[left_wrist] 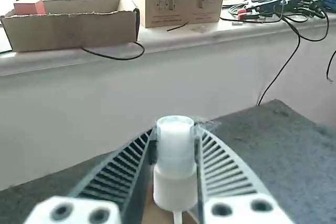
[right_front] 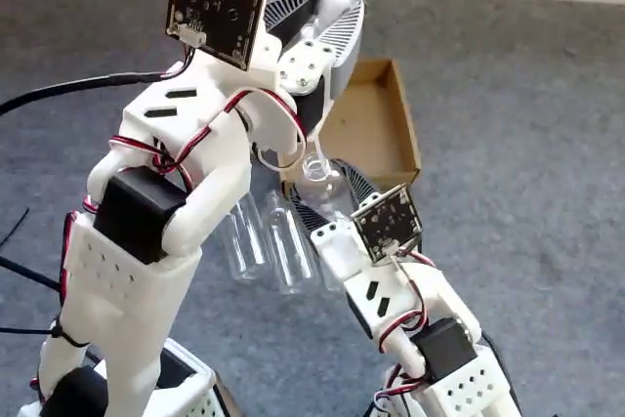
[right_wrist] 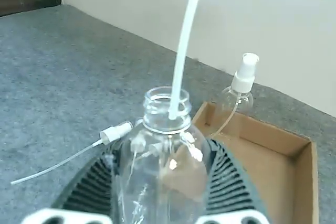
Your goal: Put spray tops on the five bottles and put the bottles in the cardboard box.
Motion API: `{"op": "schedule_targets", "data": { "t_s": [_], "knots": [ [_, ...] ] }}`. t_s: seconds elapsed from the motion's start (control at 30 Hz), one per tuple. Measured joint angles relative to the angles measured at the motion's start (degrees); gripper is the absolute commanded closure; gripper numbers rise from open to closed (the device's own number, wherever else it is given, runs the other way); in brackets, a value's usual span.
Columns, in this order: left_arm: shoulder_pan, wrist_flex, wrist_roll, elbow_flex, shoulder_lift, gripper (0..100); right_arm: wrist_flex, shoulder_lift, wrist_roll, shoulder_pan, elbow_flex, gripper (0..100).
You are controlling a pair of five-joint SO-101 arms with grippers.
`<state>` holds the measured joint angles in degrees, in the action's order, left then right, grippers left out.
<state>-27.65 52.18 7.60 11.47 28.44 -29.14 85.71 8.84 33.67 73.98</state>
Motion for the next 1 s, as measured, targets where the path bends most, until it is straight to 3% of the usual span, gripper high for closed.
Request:
{"op": "schedule_targets", "data": {
  "t_s": [1.0],
  "knots": [
    [0.8,0.0,-2.6,1.4,0.1,100,-0.1,0.1,0.0,0.0,0.0,99.5]
  ]
}}
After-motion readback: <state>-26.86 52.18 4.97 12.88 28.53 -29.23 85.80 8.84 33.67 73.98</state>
